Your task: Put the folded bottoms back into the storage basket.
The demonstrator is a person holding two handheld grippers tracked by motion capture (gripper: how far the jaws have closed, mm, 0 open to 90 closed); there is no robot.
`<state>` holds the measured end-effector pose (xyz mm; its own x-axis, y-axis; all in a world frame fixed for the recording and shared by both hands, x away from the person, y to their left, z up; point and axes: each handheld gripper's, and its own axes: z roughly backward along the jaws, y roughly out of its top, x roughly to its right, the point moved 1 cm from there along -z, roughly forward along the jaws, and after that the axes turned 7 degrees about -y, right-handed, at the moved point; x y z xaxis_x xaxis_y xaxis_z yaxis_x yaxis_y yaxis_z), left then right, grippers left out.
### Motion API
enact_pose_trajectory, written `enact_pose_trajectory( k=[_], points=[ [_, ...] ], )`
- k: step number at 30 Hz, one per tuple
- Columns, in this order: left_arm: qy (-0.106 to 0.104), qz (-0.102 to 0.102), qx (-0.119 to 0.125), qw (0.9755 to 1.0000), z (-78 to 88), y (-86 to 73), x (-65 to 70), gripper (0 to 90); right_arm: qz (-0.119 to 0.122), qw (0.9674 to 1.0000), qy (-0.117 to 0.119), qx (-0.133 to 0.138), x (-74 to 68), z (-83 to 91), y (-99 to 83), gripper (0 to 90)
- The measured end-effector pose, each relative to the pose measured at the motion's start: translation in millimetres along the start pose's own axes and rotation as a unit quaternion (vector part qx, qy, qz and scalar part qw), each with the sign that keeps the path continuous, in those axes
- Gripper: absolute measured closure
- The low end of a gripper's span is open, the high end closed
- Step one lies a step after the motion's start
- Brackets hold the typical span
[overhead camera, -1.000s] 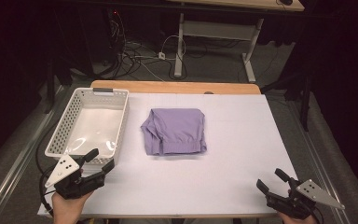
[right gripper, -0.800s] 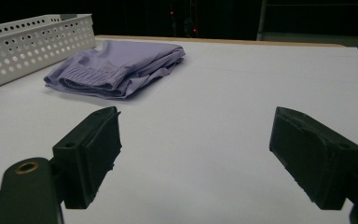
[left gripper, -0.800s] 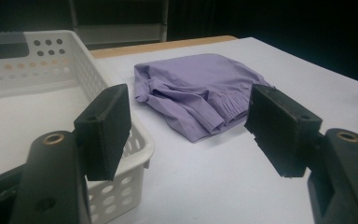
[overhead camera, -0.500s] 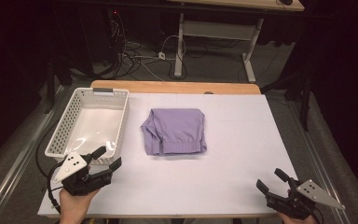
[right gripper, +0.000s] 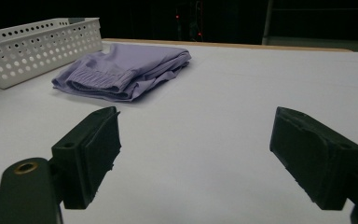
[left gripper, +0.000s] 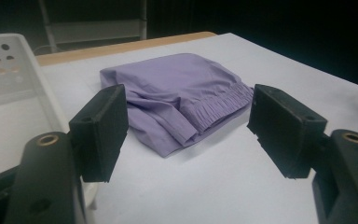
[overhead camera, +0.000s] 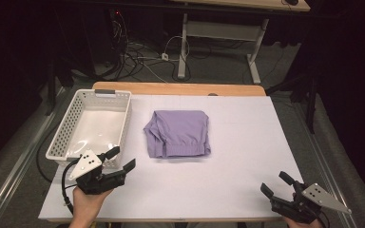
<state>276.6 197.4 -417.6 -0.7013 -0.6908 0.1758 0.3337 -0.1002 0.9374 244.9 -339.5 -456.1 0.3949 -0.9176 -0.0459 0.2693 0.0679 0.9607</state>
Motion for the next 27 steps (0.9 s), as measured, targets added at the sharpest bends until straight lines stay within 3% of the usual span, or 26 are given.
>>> enact_pose_trajectory(
  k=[27],
  points=[
    [-0.032,-0.013,-0.012,0.9993,-43.3,18.7,15.9,25.9,0.0,1.0,0.003,-0.003,0.4,-0.4,-0.2,16.8]
  ],
)
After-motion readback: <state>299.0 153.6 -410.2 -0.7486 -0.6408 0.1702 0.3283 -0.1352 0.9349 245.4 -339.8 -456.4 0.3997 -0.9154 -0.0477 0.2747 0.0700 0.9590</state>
